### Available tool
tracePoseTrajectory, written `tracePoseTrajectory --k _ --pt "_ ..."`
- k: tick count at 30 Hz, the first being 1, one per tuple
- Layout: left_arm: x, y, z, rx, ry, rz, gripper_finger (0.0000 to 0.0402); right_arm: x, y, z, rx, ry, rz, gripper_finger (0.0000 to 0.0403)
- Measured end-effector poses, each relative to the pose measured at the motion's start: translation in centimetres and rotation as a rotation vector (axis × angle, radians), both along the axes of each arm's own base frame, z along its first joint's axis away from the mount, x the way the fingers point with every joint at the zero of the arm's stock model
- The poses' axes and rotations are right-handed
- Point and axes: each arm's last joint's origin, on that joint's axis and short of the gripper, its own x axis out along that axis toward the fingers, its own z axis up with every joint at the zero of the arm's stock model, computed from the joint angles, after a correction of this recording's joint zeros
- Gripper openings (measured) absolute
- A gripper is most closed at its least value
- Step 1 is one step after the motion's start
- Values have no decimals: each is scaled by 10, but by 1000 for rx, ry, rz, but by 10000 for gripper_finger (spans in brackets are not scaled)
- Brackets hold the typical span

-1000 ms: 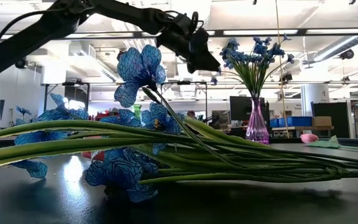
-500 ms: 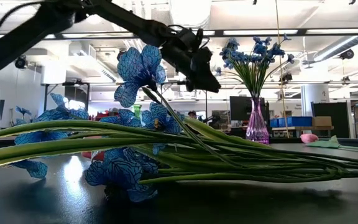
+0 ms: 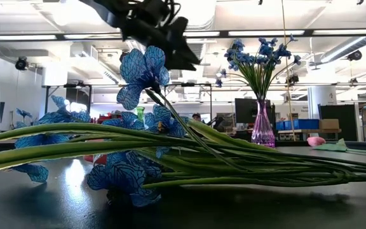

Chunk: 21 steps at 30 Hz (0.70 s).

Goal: Sort flowers into vase by color
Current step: Put the blue flowers into the violet vase

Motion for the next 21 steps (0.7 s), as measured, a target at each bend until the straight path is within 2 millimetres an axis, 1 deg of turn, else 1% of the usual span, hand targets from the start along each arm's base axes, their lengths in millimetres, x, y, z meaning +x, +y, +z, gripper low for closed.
tracePoseTrajectory --k 2,6,9,11,14,17,19,21 --pt "-6 -8 -10 -135 12 3 120 5 -2 -2 4 13 0 13" --pt "-11 -18 -31 -219 58 13 116 14 -5 -6 12 36 0 13" --pt "-16 -31 -40 -144 52 86 99 21 -7 -9 17 52 0 13" --pt "-22 -42 -37 -76 18 146 81 25 -8 -11 23 62 0 13" --pt "-37 -59 -39 -8 7 243 52 30 -10 -14 45 66 -1 13" --pt "-56 -77 -40 49 -5 287 29 36 -11 -16 74 67 2 13" --pt "-69 -85 -37 80 -30 297 15 40 -10 -19 103 77 17 13" --pt "-84 -89 -36 95 -48 327 4 44 -8 -23 143 91 46 13"
